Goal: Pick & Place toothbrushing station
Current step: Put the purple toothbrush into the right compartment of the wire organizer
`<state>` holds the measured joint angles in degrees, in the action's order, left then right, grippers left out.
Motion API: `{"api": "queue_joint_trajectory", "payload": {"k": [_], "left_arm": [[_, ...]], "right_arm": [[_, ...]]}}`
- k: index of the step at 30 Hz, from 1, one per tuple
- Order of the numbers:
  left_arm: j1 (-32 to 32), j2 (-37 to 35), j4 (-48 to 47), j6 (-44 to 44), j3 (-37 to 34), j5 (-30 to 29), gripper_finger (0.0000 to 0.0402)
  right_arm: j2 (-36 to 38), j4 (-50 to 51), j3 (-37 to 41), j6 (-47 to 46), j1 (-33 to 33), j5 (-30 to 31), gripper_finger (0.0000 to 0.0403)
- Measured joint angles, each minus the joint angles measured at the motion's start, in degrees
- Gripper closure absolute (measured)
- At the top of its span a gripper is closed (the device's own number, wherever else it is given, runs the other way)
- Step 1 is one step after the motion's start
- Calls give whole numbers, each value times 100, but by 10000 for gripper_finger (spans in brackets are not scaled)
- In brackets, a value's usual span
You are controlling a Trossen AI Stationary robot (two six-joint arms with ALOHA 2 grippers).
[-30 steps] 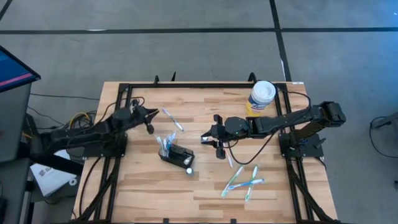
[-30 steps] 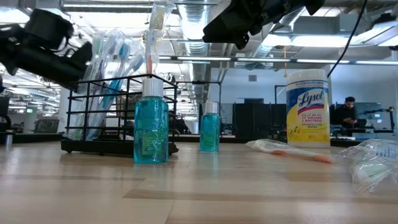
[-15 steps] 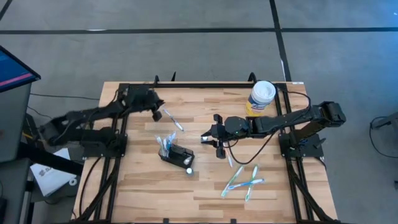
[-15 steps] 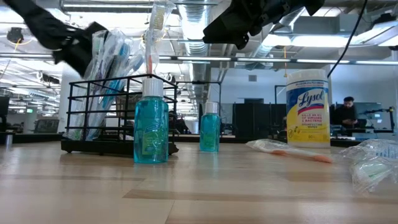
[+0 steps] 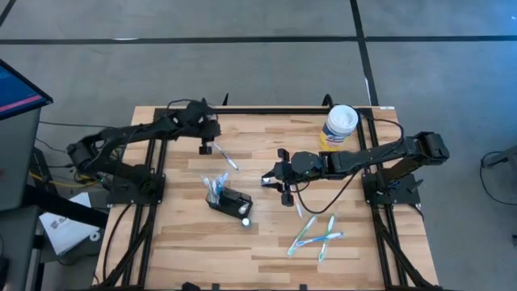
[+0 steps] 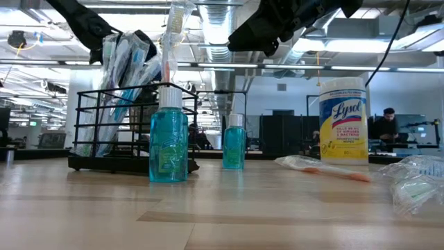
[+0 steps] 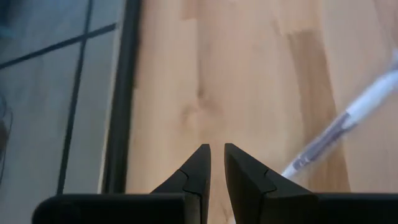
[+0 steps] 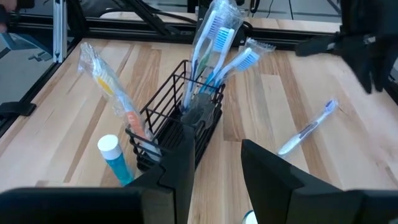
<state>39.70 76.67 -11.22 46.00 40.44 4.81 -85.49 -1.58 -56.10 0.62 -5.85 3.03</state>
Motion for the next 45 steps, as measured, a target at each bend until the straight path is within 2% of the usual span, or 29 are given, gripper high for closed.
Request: {"api": "queue_joint_trajectory", "payload": {"k": [12, 23, 28, 41, 45], "left_arm": [[-621, 572, -38, 1283, 0, -461, 357], [-880, 602, -125, 1523, -6, -505, 292], [-894, 602, -173, 1528, -110, -536, 276], [-850, 602, -440, 1841, -199, -611, 295], [-846, 812, -461, 1849, -199, -611, 295]], "right_arm": [[0, 343, 0, -2, -1, 0, 281], [0, 463, 0, -2, -7, 0, 281], [0, 463, 0, -2, -13, 0, 281], [0, 461, 0, -7, -13, 0, 281], [0, 461, 0, -22, -13, -2, 281]]}}
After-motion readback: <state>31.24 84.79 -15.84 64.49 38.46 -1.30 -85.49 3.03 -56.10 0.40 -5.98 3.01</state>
